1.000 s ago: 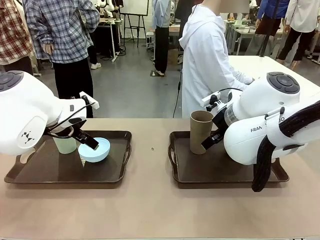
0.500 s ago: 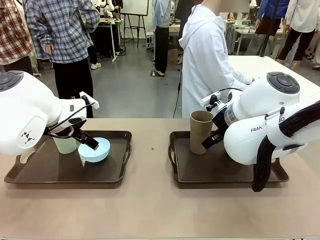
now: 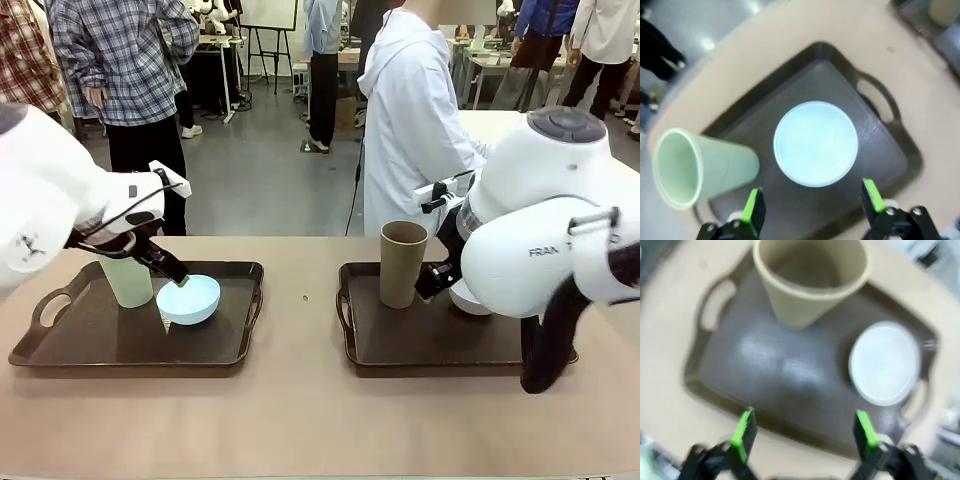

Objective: Set up a tray with a mat and arrange the tableware.
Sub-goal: Pick up the Picnic Bowl and Reusable plastic cup from the Handle tray in front of the human's position and hold them in the air.

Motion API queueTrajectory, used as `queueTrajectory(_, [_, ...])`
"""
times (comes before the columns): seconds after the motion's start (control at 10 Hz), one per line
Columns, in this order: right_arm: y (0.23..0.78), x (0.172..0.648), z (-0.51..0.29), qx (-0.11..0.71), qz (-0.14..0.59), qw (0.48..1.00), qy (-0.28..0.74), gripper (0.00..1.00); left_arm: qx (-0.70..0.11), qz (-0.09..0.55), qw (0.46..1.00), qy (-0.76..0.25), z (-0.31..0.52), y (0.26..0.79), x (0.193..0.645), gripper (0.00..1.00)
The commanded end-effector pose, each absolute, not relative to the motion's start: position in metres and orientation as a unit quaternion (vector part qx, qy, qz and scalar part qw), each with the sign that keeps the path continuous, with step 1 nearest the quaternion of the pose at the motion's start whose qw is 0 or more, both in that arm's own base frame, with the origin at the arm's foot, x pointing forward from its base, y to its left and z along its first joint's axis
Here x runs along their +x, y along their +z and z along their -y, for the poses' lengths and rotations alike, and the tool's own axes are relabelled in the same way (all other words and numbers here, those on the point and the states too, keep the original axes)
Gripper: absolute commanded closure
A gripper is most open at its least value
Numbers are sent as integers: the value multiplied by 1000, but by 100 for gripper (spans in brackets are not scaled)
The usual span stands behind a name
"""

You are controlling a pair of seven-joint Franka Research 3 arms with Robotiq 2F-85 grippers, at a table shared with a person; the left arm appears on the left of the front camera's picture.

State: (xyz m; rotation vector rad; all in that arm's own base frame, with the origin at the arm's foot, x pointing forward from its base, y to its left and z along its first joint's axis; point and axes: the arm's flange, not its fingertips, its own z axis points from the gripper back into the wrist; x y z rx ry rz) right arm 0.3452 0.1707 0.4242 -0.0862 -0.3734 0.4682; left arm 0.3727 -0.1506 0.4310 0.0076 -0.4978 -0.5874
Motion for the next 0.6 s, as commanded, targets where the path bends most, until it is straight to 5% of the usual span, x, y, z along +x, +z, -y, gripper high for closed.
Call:
queueTrajectory(0.0, [451, 252, -167, -61, 140, 964, 217, 0, -7, 163, 945, -284, 138, 455, 317, 0])
queueTrajectory(0.2, [441, 195, -152, -72, 96, 973, 195, 0, -31, 76, 948, -308, 127, 456, 273, 0])
queueTrajectory(0.3, [434, 187, -145, -91, 117, 973, 177, 0, -20, 109, 952, -285, 124, 452, 262, 0])
queueTrajectory(0.4, [478, 252, -179, -86, 115, 967, 209, 0, -12, 114, 947, -300, 143, 461, 309, 0])
queueTrajectory(0.5, [478, 252, -179, -86, 115, 967, 209, 0, -12, 114, 947, -300, 143, 461, 309, 0])
